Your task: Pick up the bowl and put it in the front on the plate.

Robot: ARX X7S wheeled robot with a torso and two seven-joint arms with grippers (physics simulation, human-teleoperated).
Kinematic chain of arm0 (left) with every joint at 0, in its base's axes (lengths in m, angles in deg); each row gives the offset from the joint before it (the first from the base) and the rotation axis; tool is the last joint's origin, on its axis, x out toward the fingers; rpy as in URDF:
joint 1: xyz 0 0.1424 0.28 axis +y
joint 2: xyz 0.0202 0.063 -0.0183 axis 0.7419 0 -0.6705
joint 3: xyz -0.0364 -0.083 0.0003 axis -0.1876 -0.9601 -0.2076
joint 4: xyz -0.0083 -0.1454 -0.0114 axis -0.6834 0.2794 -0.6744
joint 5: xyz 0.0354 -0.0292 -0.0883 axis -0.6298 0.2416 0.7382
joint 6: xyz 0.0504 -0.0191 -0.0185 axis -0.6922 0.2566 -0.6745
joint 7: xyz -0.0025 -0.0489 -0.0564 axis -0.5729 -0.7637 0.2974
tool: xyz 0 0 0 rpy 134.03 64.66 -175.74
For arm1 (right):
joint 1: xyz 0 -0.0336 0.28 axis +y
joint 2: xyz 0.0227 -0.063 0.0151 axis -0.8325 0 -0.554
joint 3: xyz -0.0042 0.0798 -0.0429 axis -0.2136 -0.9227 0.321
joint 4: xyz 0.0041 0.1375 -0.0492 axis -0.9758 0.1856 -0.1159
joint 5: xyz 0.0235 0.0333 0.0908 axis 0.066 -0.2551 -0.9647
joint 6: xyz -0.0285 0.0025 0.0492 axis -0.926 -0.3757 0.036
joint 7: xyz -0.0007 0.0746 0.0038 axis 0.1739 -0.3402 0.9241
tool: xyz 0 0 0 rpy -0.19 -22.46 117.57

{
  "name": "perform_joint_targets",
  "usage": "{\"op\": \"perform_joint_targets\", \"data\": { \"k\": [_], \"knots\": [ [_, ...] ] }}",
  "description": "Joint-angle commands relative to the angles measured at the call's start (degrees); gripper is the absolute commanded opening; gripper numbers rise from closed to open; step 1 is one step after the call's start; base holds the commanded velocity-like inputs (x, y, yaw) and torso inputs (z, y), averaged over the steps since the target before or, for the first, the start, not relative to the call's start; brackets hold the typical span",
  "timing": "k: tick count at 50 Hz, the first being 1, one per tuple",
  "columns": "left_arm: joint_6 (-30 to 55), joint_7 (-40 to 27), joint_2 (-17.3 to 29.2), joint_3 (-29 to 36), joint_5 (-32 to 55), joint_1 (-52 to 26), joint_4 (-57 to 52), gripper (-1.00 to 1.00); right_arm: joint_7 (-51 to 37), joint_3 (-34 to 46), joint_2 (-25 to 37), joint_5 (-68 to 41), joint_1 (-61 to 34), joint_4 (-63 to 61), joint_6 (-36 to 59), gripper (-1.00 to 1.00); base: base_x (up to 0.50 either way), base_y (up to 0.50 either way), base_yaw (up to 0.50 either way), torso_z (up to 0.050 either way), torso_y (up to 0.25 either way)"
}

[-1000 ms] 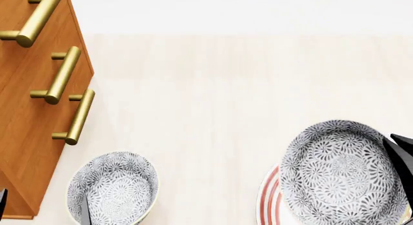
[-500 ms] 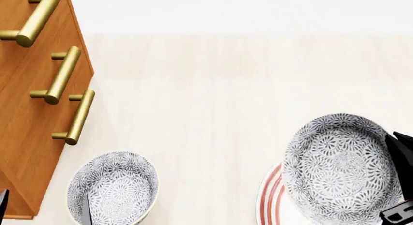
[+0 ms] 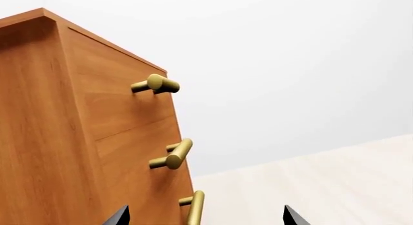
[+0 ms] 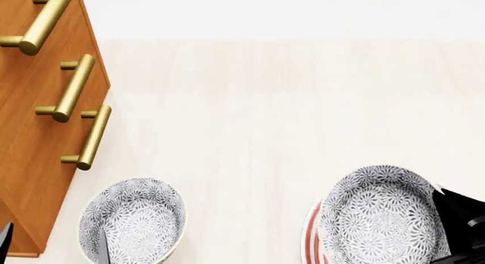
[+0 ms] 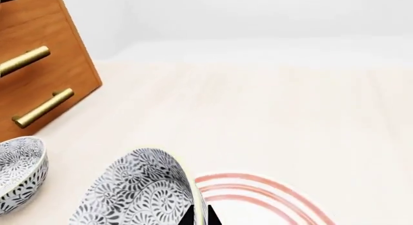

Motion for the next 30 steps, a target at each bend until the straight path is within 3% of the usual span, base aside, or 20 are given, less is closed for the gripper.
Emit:
{"op": "perform_joint_targets", "data": {
  "k": [1,30],
  "knots": [
    [0.2,0.5,-0.4,-0.3,-0.5,-0.2,0.0,1.00,0.7,-1.0,-2.3,-0.1,-0.8,3.5,0.5,-1.00,0.00,0.00,0.00,0.000,0.000],
    [0.3,0.1,-0.1,-0.1,0.2,-0.2,-0.1,1.00,0.5,1.3,-6.6,4.1,-1.3,8.7,1.2,-1.00,0.00,0.00,0.00,0.000,0.000]
  ]
}}
